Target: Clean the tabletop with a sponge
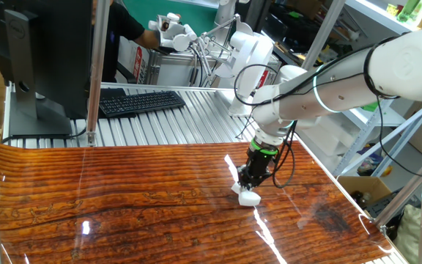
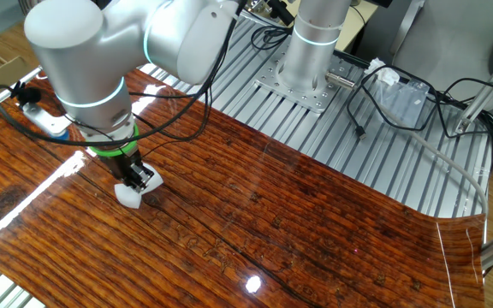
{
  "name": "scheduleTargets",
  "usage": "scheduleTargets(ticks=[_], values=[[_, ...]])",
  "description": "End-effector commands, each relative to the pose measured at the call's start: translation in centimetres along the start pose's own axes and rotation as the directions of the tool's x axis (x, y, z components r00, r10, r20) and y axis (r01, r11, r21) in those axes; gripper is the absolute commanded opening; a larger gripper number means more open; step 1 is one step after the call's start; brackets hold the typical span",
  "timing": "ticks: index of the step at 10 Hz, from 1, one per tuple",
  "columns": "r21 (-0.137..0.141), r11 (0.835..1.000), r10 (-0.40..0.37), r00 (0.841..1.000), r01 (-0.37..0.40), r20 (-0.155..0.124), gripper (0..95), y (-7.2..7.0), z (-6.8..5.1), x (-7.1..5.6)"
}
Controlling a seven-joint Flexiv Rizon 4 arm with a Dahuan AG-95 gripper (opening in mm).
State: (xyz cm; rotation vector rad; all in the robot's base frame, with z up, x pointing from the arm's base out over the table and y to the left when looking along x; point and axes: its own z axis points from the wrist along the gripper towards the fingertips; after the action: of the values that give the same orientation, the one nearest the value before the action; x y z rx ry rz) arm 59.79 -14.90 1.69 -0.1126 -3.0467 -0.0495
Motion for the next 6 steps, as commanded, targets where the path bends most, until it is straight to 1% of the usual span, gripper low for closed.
scheduleTargets(ticks=[1, 3, 4, 5, 6], values=[[0.019, 0.999, -0.046, 0.999, 0.046, -0.022, 0.0, -0.19, -0.4, 0.25], [0.023, 0.998, -0.055, 0.998, 0.056, -0.037, 0.0, -0.25, -0.53, 0.33], [0.024, 0.998, -0.048, 0.998, 0.049, -0.038, 0.0, -0.25, -0.52, 0.35], [0.038, 0.998, -0.042, 0.998, 0.044, -0.036, 0.0, -0.24, -0.52, 0.38], [0.04, 0.998, -0.043, 0.998, 0.045, -0.036, 0.0, -0.24, -0.55, 0.39]])
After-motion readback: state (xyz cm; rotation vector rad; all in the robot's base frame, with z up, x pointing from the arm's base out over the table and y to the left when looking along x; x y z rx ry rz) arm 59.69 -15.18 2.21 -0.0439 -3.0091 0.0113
